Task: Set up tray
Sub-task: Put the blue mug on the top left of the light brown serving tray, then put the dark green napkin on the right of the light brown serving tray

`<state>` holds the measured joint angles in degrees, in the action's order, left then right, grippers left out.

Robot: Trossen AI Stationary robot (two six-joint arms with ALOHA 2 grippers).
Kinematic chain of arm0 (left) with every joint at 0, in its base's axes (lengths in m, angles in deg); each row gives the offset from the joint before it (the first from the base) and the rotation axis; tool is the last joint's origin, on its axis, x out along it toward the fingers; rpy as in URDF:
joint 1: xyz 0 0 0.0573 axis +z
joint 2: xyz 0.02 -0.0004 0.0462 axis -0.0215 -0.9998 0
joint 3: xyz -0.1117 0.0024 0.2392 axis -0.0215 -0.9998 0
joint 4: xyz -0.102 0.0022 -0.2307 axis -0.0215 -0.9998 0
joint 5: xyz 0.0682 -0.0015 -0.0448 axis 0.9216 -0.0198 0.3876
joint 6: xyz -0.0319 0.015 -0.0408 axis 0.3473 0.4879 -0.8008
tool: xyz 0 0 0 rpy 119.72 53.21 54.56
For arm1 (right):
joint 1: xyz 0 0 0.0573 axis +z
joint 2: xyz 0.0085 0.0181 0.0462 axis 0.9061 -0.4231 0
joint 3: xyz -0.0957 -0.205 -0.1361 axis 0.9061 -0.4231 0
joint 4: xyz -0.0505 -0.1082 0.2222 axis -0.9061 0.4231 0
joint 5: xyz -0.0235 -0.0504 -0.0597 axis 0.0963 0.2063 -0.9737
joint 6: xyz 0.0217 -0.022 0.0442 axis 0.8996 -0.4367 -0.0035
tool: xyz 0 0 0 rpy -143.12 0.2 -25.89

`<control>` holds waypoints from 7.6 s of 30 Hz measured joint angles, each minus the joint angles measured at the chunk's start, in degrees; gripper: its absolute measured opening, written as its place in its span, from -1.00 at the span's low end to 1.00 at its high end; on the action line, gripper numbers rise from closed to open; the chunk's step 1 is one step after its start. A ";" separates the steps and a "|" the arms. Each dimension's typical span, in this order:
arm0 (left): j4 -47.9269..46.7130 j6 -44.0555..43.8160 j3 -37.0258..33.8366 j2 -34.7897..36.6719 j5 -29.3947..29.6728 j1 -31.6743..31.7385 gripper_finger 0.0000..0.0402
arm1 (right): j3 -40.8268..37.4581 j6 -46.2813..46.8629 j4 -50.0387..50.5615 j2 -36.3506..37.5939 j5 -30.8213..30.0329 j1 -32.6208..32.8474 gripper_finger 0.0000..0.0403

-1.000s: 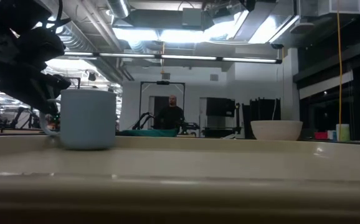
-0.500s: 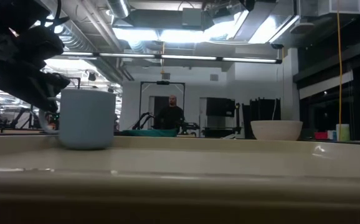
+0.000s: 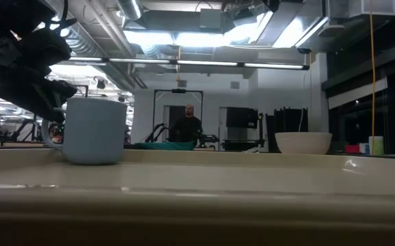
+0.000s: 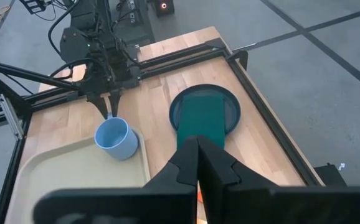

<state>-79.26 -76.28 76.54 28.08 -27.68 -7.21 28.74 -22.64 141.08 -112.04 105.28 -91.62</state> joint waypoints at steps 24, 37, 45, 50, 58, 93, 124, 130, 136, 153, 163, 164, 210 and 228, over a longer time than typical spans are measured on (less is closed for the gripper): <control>1.71 -2.16 -1.00 -0.98 1.52 0.00 -0.30 | 0.00 -0.03 0.02 0.00 0.02 0.00 -0.98; 0.27 -6.20 2.75 -0.87 0.23 -0.02 -0.09 | 0.00 -0.05 0.02 0.00 0.02 -0.01 -0.98; -7.56 -9.40 7.90 -0.50 8.05 0.00 -0.09 | 0.00 -1.43 0.02 0.00 0.02 0.00 -0.98; -7.93 -17.70 10.06 -0.31 8.21 0.00 -0.09 | 0.00 -1.49 0.00 0.00 1.33 0.00 -0.98; -7.95 -14.25 20.34 -0.28 21.64 -0.02 -0.09 | -0.80 -1.80 -0.89 -0.35 2.12 0.00 -0.98; 13.54 2.35 32.84 -12.85 50.91 -0.02 -0.09 | -38.22 16.07 -44.25 -0.50 1.64 1.21 -0.98; 14.39 3.99 32.82 -12.39 51.46 0.00 -0.09 | -42.51 38.68 -58.95 -13.50 4.73 2.67 -0.93; 14.39 3.99 32.82 -12.39 51.46 0.00 -0.09 | -42.51 38.71 -58.97 -14.49 5.93 2.79 -0.71; 14.37 3.99 32.82 -12.39 51.48 0.00 -0.09 | -42.49 34.91 -58.80 -14.49 6.38 3.06 -0.36; 12.64 4.01 32.79 -12.39 51.49 -0.02 -0.09 | -42.47 27.54 -53.43 -14.51 3.06 6.23 -0.10; 8.75 3.99 32.79 -12.41 50.80 -0.02 -0.09 | -42.42 24.86 -53.46 -14.51 -0.96 11.89 -0.11; 8.31 4.01 32.79 -12.41 50.91 -0.02 -0.09 | -42.42 25.37 -53.46 -14.51 -1.26 12.19 -0.11; -3.41 -20.81 26.54 -9.86 50.58 -0.83 -0.62 | 0.17 0.73 -24.26 -14.45 -5.16 14.08 -0.97; 6.29 -17.39 24.90 -9.79 41.53 5.08 -0.62 | -2.25 0.15 -17.73 -14.48 -7.27 13.55 -0.98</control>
<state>-72.97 -93.68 101.44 18.28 13.85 -2.13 26.49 -22.49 123.36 -126.52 98.01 -78.07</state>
